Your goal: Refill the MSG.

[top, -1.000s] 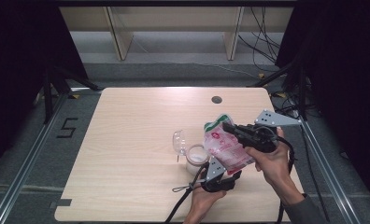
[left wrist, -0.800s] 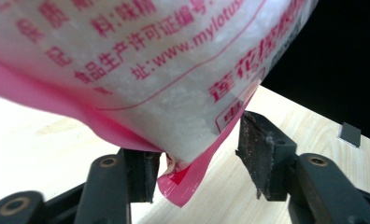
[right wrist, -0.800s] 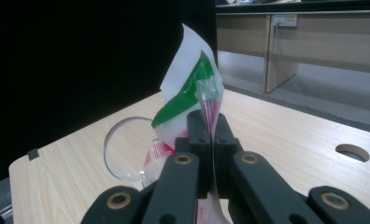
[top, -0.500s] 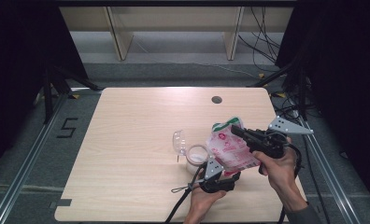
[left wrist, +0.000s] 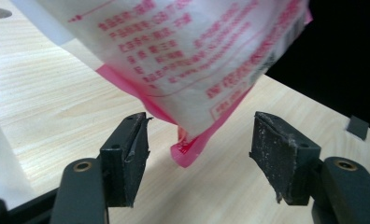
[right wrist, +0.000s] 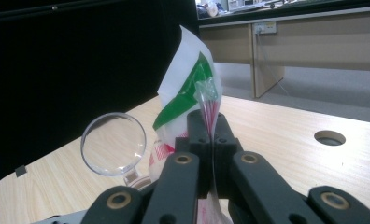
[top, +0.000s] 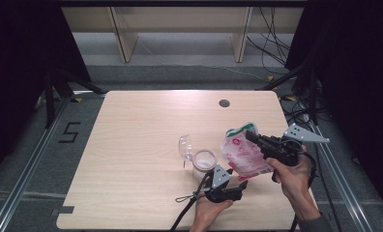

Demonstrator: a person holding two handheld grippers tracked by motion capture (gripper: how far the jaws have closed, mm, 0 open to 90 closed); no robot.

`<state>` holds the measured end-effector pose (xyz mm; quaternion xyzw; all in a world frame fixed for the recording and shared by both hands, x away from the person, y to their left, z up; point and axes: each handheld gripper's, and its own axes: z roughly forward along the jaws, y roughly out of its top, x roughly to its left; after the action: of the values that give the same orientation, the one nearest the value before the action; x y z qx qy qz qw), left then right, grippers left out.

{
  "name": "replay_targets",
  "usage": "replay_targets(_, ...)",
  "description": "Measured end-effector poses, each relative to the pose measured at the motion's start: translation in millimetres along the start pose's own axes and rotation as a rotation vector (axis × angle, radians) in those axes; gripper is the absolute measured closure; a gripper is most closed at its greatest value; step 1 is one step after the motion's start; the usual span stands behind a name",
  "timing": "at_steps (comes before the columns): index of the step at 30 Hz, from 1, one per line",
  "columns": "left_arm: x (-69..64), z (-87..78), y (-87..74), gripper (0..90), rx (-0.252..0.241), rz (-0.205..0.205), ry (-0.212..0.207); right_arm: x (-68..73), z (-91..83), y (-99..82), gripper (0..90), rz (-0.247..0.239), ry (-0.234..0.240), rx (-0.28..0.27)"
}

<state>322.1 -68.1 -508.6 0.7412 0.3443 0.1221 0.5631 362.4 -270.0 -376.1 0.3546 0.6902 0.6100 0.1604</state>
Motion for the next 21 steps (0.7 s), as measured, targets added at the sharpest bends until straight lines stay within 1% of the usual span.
replay_targets(1, -1.7, -1.2, 0.3, 36.1, 0.006, 0.012, 0.003, -0.1, 0.3, -1.4, 90.0, 0.015, 0.000, -0.014)
replay_targets(2, -2.7, -1.6, 0.4, 35.7, 0.005, 0.016, -0.005, -4.1, -0.4, -1.9, 90.0, -0.012, -0.005, -0.017)
replay_targets(3, -3.7, -2.8, 0.6, 36.0, 0.007, 0.015, -0.003, -5.0, -0.4, -2.8, 90.0, -0.007, -0.008, -0.011)
replay_targets(4, -4.3, -3.3, 0.6, 35.8, 0.000, 0.020, -0.004, -5.3, 0.9, -5.3, 90.0, 0.019, 0.002, -0.015)
replay_targets(5, -3.6, -5.5, 1.2, 35.8, 0.003, 0.045, -0.004, -5.4, 0.7, -7.0, 90.0, 0.032, 0.004, -0.010)
replay_targets(6, -4.5, -6.3, 0.8, 35.8, -0.006, 0.023, -0.002, -6.0, -0.2, -8.4, 90.0, 0.040, -0.002, 0.002)
replay_targets(7, -4.5, -7.9, 1.2, 35.8, -0.009, 0.022, -0.004, -9.1, -1.0, -10.1, 90.0, 0.021, -0.005, 0.004)
replay_targets(8, -4.9, -8.8, 1.3, 35.8, -0.022, 0.018, 0.000, -10.9, -1.6, -12.2, 90.0, 0.029, -0.012, 0.011)
replay_targets(9, -4.2, -11.6, 2.2, 35.8, -0.012, 0.029, 0.010, -12.9, -2.4, -14.7, 90.0, 0.043, -0.015, 0.006)
replay_targets(10, -4.0, -14.2, 3.0, 35.8, -0.008, 0.033, 0.014, -16.7, -3.7, -16.4, 90.0, 0.036, -0.015, 0.004)
replay_targets(11, -4.6, -15.9, 3.9, 35.9, -0.012, 0.040, 0.013, -16.6, -6.0, -17.0, 90.0, 0.061, -0.015, -0.006)
replay_targets(12, -5.5, -17.5, 4.5, 36.1, -0.019, 0.047, 0.013, -18.8, -7.2, -17.5, 90.0, 0.046, -0.021, -0.026)
replay_targets(13, -5.9, -19.4, 5.0, 36.2, -0.020, 0.054, 0.011, -19.3, -9.7, -18.0, 90.0, 0.048, -0.028, -0.023)
replay_targets(14, -6.8, -20.5, 5.2, 36.1, -0.028, 0.044, 0.008, -20.1, -13.4, -19.1, 90.0, 0.050, -0.030, -0.010)
replay_targets(15, -6.1, -21.8, 5.1, 36.0, -0.028, 0.052, 0.008, -20.2, -16.2, -20.5, 90.0, 0.062, -0.037, -0.013)
replay_targets(16, -6.5, -22.6, 4.8, 35.9, -0.034, 0.046, 0.014, -21.7, -19.6, -21.2, 90.0, 0.055, -0.040, -0.009)
replay_targets(17, -6.0, -24.0, 4.8, 35.9, -0.034, 0.054, 0.013, -23.6, -22.9, -22.3, 90.0, 0.060, -0.049, -0.019)
replay_targets(18, -5.0, -25.1, 5.1, 35.8, -0.036, 0.069, 0.008, -26.2, -25.7, -24.2, 90.0, 0.074, -0.055, -0.026)
replay_targets(19, -6.1, -25.9, 4.6, 35.7, -0.040, 0.046, 0.012, -28.2, -29.0, -26.2, 90.0, 0.090, -0.060, -0.029)
replay_targets(20, -5.7, -26.6, 4.8, 35.6, -0.043, 0.051, 0.013, -28.7, -31.6, -28.5, 90.0, 0.125, -0.062, -0.034)
replay_targets(21, -5.3, -28.3, 5.6, 35.5, -0.039, 0.062, 0.014, -32.9, -34.1, -30.2, 90.0, 0.096, -0.075, -0.038)
